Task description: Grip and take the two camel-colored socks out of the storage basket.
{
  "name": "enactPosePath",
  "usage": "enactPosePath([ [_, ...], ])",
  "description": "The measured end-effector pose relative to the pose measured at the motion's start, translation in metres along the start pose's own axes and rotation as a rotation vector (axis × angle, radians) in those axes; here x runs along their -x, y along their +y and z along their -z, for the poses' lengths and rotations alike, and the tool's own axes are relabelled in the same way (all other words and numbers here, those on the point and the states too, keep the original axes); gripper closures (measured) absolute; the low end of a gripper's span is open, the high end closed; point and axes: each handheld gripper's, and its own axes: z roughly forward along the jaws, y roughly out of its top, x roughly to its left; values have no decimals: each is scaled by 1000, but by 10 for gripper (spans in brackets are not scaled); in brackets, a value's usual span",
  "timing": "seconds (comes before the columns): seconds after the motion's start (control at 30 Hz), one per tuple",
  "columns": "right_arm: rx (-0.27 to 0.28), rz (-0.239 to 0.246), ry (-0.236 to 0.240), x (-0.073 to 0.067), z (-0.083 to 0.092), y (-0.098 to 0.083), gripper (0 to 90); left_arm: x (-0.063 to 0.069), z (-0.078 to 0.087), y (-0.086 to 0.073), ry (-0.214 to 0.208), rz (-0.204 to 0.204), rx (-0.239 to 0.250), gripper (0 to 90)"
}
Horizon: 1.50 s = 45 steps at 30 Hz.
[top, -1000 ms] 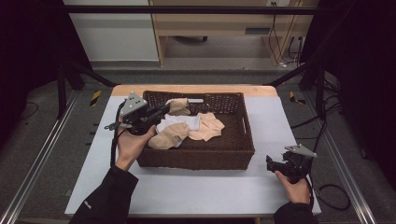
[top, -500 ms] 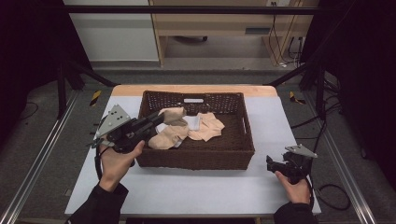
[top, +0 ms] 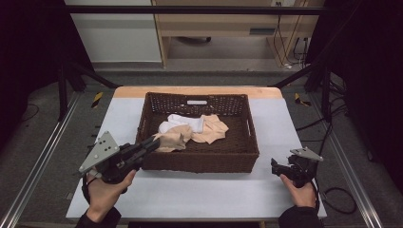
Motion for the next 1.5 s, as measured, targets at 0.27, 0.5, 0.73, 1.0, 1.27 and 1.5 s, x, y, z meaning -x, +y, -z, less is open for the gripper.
enactPosePath([
  [0.27, 0, 0, 3, 0, 0, 0, 50, 17, 11, -15, -47, -15, -20, 838],
  [0.5, 0, -6, 6, -1, 1, -1, 49, 15, 3, -45, -60, 26, -113, 838],
  [0.73, -6, 5, 14, -4, 0, -1, 50, 19, -11, -70, -58, 11, -213, 838],
  [1.0, -6, 8, 5, -3, -1, -1, 50, 22, -37, -109, -87, 22, -366, 837],
  [1.27, -16, 14, 9, -3, -2, -2, 50, 18, -54, -136, -84, 22, -483, 826],
  [1.5, -18, 14, 8, -4, -2, -2, 50, 15, -58, -144, -68, 22, -519, 749],
])
